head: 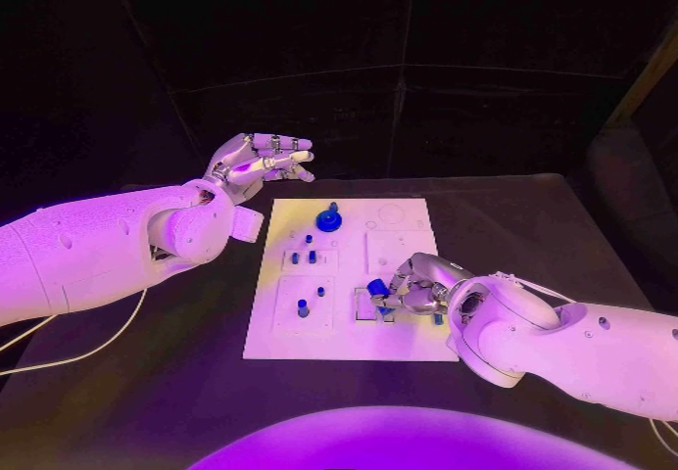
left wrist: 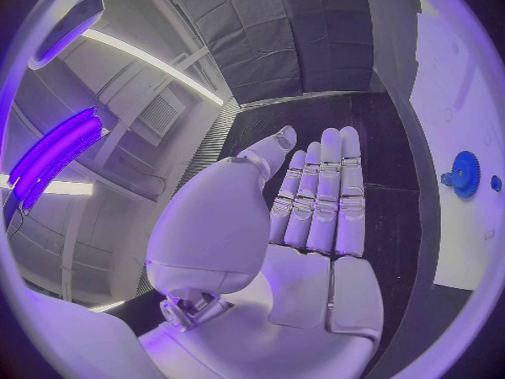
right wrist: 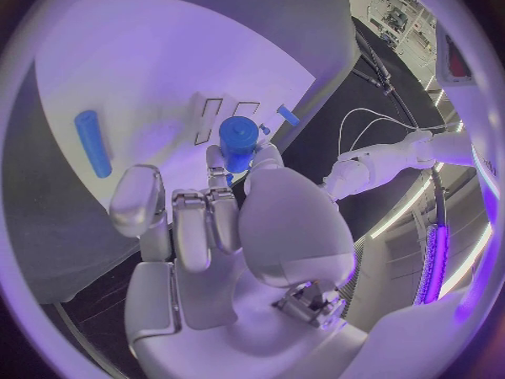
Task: Assemble the parts on the task board
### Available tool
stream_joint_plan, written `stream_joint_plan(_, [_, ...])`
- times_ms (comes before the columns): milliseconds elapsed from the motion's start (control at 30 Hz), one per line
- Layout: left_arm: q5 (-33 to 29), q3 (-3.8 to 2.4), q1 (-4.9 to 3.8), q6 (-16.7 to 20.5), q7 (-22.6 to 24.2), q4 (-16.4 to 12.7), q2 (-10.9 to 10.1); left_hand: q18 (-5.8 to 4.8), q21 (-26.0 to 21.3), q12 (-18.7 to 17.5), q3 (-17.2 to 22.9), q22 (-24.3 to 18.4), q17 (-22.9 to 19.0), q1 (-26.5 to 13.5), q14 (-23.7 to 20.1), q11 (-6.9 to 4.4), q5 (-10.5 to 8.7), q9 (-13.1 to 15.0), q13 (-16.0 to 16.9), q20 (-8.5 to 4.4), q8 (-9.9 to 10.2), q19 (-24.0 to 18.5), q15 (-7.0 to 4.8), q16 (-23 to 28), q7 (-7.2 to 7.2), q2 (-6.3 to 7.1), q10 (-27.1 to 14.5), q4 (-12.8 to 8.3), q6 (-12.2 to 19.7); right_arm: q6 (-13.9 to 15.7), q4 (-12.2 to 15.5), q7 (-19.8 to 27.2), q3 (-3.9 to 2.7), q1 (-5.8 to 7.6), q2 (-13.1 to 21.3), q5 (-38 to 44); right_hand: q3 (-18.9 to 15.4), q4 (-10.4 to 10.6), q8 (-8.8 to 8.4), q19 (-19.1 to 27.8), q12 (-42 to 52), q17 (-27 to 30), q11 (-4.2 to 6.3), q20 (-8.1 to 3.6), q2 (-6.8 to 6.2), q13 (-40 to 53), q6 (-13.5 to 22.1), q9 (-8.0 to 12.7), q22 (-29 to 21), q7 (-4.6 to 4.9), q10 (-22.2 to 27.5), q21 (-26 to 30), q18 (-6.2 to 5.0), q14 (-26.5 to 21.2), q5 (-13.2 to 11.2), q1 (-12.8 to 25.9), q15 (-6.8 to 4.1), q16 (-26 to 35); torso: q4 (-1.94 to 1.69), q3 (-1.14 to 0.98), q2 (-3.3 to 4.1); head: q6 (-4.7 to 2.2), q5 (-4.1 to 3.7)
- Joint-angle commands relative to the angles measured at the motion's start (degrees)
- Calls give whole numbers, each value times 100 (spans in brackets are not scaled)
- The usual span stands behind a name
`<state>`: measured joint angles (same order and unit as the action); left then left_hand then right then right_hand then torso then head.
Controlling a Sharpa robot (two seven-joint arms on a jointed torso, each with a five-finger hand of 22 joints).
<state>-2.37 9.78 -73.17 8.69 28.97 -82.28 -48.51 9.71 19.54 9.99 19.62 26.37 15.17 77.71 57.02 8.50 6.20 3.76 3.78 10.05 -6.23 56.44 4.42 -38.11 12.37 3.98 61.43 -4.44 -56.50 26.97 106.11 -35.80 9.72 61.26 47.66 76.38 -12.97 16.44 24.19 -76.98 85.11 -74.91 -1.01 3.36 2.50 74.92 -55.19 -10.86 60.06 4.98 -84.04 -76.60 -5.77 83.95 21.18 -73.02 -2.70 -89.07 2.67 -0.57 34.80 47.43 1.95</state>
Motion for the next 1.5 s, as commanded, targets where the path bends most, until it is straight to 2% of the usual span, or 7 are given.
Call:
stream_joint_plan(33, [-11, -5, -9, -64, 26, -18, 0, 49, -37, 23, -31, -6, -7, 20, 30, 2, -19, 6, -7, 11, -20, 35, 18, 22, 3, 14, -47, -15, 26, -250, -76, -11, -5, 11, -94, -151, -56, 1, 54, -2, -30, -1288, 57, -33, 14, 895, -75, -24, -13, -12, -279, 29, 19, 559, -32, 53, -59, -22, 9, -4, -5, 12, 10])
stream_joint_plan(600, [-11, -5, -10, -21, 54, -26, 10, 48, -44, 29, -35, -14, -14, 18, 28, 4, -17, 6, -7, 13, -23, 31, 20, 27, 4, 8, -58, -14, 35, -486, -520, -123, -7, 12, -530, -158, -256, 8, 141, 21, -88, -1271, 120, -87, -3, 857, -192, -95, -73, -80, -263, 70, 10, 556, -279, 249, -116, -15, 13, 1, -8, 25, 50])
stream_joint_plan(900, [-11, -5, -11, -5, 56, -46, 5, 49, -45, 32, -32, -16, -15, 24, 29, 3, -15, 6, -6, 12, -24, 32, 19, 28, 4, 4, -59, -17, 36, -370, -557, -67, -7, 12, -601, -76, -417, 26, 163, 36, -167, -1273, 123, -98, -174, 807, -148, -156, -122, -85, -235, 113, 3, 557, -1389, 593, -123, -13, 8, -5, -4, 27, 33])
stream_joint_plan(1033, [-11, -6, -11, -1, 54, -47, 0, 49, -45, 32, -32, -16, -15, 24, 29, 3, -15, 6, -6, 12, -24, 32, 19, 28, 4, 4, -59, -17, 36, -331, -553, -63, -7, 12, -609, -18, -230, 48, 167, 44, -233, -1283, 128, -96, -440, 759, -112, -184, -144, -71, -206, 133, -1, 558, -1790, 1030, -115, -15, 7, -7, -6, 31, 35])
stream_joint_plan(1133, [-11, -6, -11, 1, 53, -47, -6, 49, -45, 32, -32, -16, -15, 24, 29, 3, -15, 6, -6, 12, -24, 32, 19, 28, 4, 4, -59, -17, 36, -295, -535, -56, -7, 12, -596, 54, 33, 57, 164, 51, -272, -1285, 117, -91, -672, 735, -82, -203, -165, -68, -189, 152, -2, 559, -1826, 1384, -117, -15, 10, -5, -5, 30, 30])
stream_joint_plan(1200, [-11, -6, -11, 0, 52, -49, -9, 49, -45, 32, -32, -16, -15, 24, 29, 3, -15, 6, -6, 12, -24, 32, 19, 28, 4, 4, -59, -17, 36, -275, -508, -52, -7, 11, -573, 118, 98, 54, 164, 52, -282, -1288, 114, -91, -711, 729, -76, -208, -168, -70, -185, 156, -3, 559, -1827, 1443, -116, -16, 11, -8, -5, 32, 37])
stream_joint_plan(1500, [-11, -5, -11, -4, 49, -49, -34, 49, -45, 32, -32, -16, -15, 24, 29, 3, -15, 6, -6, 12, -24, 32, 19, 28, 4, 4, -59, -17, 36, -276, -219, 246, -7, 11, -316, 403, 336, 7, 170, 50, -277, -1310, 106, -84, -524, 757, -55, -240, -165, -64, -197, 164, -5, 564, -1508, 1076, -106, -23, 17, -14, -8, 40, 47])
